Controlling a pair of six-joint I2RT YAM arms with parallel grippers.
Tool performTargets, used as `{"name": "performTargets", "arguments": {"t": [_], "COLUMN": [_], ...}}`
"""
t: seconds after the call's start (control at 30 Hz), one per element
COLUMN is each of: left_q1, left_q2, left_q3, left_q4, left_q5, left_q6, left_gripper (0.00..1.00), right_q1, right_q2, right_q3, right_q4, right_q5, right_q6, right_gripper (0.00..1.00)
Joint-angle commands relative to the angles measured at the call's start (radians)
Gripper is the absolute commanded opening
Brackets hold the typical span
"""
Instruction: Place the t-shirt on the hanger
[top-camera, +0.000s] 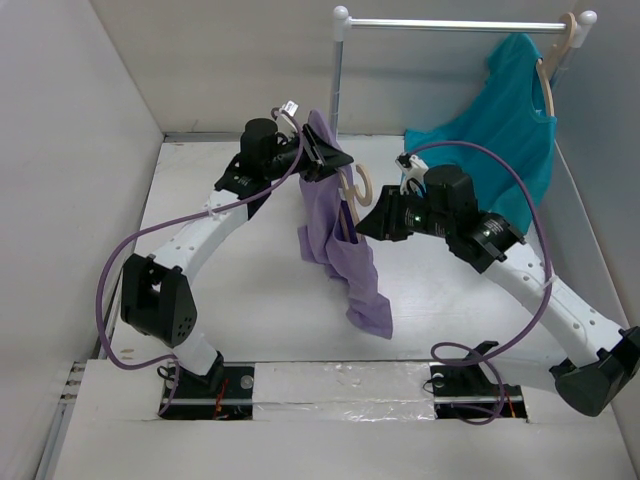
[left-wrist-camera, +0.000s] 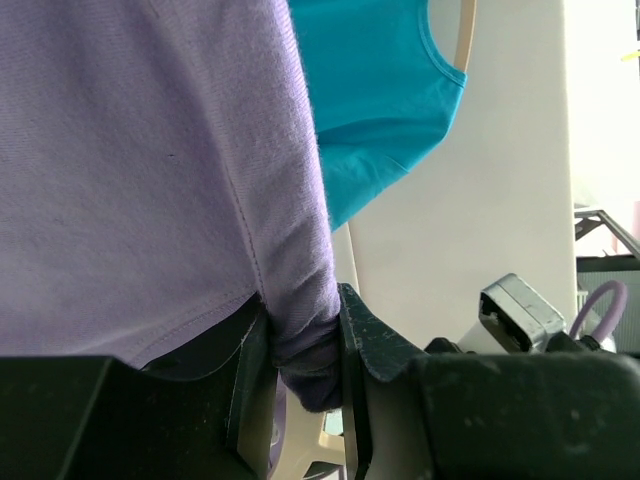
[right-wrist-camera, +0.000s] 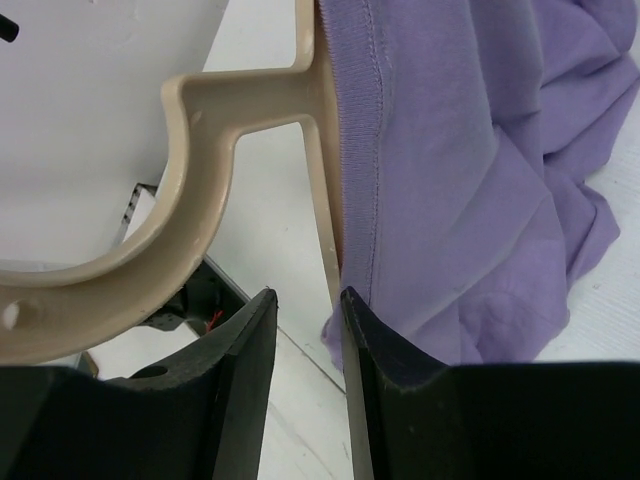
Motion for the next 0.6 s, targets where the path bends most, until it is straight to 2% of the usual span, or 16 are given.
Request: {"name": "performTargets", "arguments": {"t": [0.0, 0.13, 0.3, 0.57], "left_q1": [0.005, 0.005, 0.005, 0.005], "left_q2": [-0.071, -0.075, -0.078, -0.086], "left_q3": [-0.008, -0.032, -0.029, -0.092], "left_q4": [0.108, 0.128, 0.107, 0.213], "left_q5": [0.040, 0.046, 0.051, 0.092], "left_q6": [-0.028, -0.074, -0.103, -0.223], "left_gripper": [0.00, 0.00, 0.00, 0.00], "right_q1": [-0.006, 0.049, 0.132, 0.232], "right_q2": [-0.020, -0.027, -0.005, -0.043], "right_q3": [-0.004, 0.015, 0.043, -0.016], "right_q4": [0.073, 0.072, 0.011, -0.006], "right_q5": [-0.013, 0.099, 0.364, 0.515], "right_q6": [0.013, -0.020, -0.091, -0.120], "right_gripper": [0.38, 0.45, 0.48, 0.54]}}
